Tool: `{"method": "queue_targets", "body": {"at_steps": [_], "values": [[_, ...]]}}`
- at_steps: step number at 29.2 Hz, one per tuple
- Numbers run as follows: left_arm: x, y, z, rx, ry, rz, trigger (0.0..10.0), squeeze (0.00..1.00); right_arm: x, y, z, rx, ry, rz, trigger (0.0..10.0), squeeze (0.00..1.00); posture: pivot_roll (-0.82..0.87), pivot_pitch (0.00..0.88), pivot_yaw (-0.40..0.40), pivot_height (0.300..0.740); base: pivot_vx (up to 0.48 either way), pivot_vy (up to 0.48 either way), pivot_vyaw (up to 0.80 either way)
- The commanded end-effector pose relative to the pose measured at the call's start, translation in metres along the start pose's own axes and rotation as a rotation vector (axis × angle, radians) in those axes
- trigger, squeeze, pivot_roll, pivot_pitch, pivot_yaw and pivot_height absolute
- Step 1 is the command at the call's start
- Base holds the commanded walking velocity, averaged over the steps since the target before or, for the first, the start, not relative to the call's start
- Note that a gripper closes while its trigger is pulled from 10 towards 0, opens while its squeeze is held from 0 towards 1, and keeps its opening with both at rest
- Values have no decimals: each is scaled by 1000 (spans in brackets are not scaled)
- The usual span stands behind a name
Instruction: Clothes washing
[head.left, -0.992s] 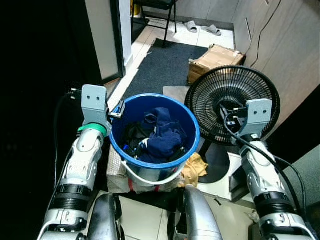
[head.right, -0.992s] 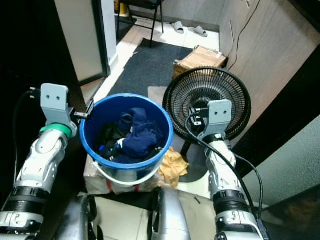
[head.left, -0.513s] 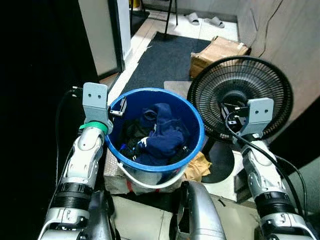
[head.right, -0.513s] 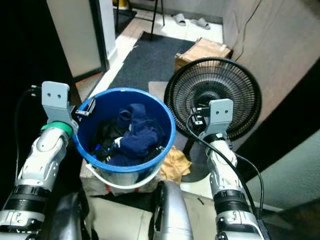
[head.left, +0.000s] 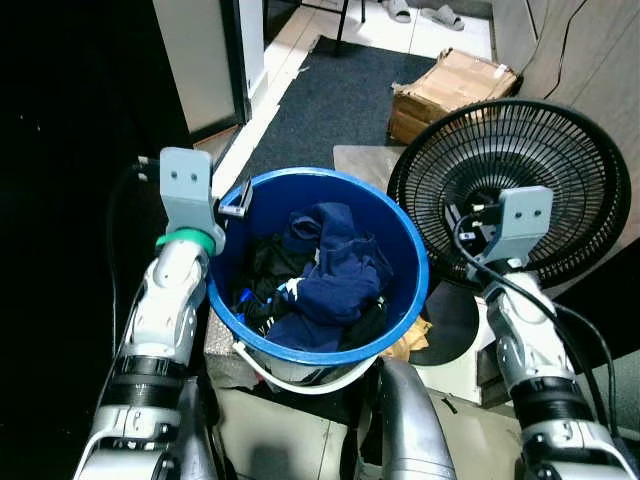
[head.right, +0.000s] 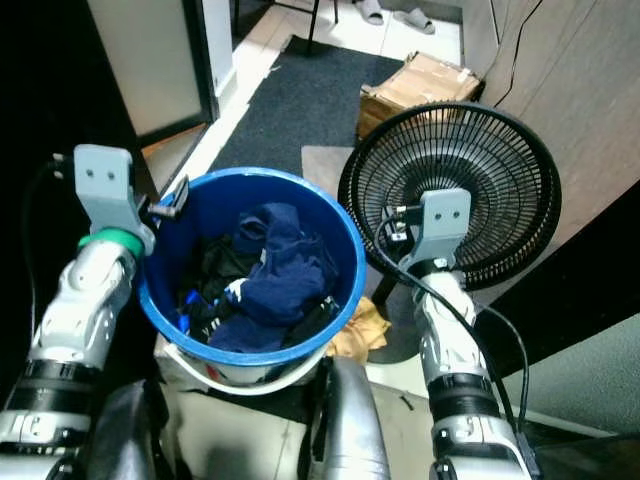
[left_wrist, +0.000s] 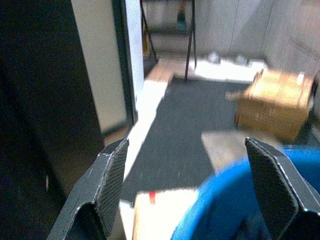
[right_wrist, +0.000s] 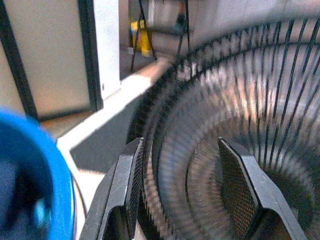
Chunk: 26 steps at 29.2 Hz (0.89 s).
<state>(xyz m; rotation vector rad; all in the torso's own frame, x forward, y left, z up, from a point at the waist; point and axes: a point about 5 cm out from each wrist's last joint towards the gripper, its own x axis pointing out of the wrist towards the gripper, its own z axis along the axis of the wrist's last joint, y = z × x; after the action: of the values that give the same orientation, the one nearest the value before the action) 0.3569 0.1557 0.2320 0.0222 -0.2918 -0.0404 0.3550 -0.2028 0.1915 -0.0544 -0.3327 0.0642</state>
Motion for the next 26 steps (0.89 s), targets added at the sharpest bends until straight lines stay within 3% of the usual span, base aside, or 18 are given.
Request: {"method": "queue_targets", "body": {"at_steps": [1,6,15,19,26], "values": [[1,-3,5,-17,-4,-8,10000,0,2,-4,8,18,-25,-16,10000,0,-23,73,-19,465,0,0,0],[7,-12,12,-10,-21,-37,10000,0,14,6,27,22,-80,17,10000,0,-25,82,-19,450,0,0,0],[12,-13,-3,-22,45,-3,10000,0,30,21,21,2,-21,83,10000,0,-18,127,-23,450,0,0,0],[16,-3,2,-19,50,46,10000,0,58,45,37,2,-30,191,10000,0,-5,153,-40,450,0,0,0],[8,17,4,2,55,100,10000,0,66,65,43,-12,-15,320,10000,0,13,182,-57,450,0,0,0]]}}
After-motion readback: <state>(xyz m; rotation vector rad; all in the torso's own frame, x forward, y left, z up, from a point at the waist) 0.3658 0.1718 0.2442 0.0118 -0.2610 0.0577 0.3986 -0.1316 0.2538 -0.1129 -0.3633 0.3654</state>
